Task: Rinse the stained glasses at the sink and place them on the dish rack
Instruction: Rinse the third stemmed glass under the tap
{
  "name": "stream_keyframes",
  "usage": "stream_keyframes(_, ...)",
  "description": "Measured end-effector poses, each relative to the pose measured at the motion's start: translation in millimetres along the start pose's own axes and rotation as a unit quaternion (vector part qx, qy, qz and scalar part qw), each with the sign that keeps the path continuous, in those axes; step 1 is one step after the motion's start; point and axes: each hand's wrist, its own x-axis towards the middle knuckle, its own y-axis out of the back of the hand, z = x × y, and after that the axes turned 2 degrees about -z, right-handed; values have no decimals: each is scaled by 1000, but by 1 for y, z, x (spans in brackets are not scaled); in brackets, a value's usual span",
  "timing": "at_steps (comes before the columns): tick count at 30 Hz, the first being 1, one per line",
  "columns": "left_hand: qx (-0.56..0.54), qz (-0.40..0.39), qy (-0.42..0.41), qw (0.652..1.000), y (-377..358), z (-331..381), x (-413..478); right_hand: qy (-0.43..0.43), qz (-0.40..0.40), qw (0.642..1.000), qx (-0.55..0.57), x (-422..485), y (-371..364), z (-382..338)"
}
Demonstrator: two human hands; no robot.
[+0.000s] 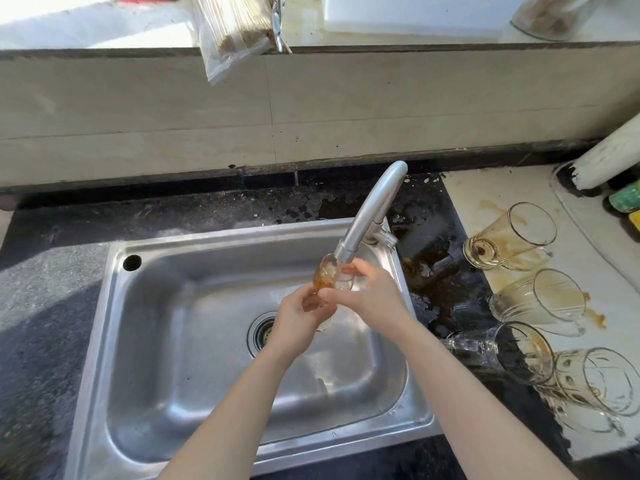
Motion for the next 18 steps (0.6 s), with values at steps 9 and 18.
stream_keyframes(9, 28, -19, 41, 999, 5, -19, -12, -29, -51, 998, 3, -3, -14, 12)
stream_keyframes(18, 20, -10, 53, 998, 6, -17, -9, -46, -47, 997, 33, 4, -15, 6)
